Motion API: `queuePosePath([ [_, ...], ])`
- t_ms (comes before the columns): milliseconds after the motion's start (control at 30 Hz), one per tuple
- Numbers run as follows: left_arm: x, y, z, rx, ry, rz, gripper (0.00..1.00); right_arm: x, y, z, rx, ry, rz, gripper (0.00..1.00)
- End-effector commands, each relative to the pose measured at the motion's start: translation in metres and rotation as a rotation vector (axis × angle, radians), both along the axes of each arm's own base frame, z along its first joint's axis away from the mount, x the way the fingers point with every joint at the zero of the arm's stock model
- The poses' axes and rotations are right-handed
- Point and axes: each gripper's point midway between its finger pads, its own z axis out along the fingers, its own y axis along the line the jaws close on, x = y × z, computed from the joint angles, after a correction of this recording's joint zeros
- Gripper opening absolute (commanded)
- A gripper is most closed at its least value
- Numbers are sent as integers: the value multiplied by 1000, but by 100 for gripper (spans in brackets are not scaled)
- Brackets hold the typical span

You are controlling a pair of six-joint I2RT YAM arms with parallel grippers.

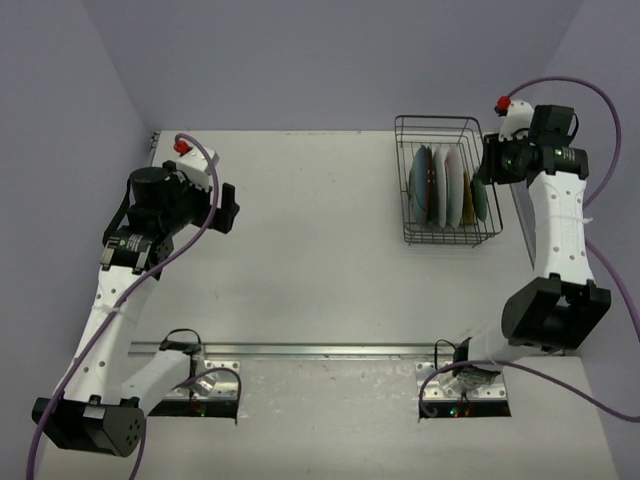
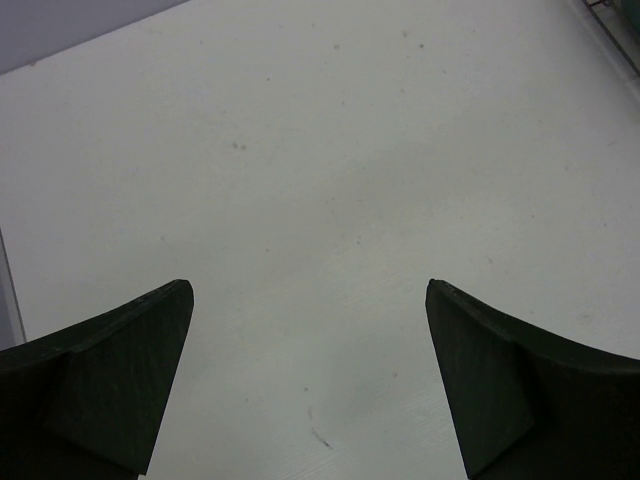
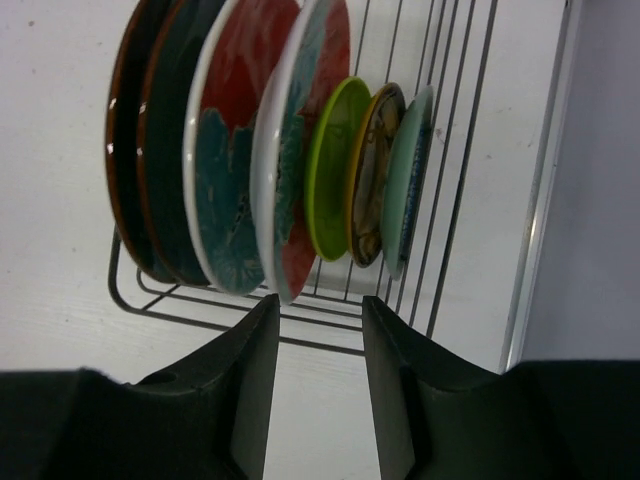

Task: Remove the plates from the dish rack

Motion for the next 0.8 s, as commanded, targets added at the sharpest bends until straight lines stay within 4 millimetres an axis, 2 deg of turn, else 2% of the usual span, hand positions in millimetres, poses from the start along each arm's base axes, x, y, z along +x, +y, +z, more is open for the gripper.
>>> queuePosePath([
  [0,7,-2,18,-28,-42,13,100,13,-11,8,20,21,41,36],
  [67,8,-4,16,-43,-35,7,100,16,-16,5,27,34,42,35],
  [200,8,-7,13,-59,-21,1,100,26,-22,-23,50,109,53,34],
  [333,9,-8,13,-61,-17,0,100,30,-23,-44,63,160,58,34],
  [433,10,-9,8,-71,1,2,100,35,-31,-60,47,189,44,34],
  [767,9,-11,-2,-87,29,0,100,44,-46,-73,9,180,-12,33],
])
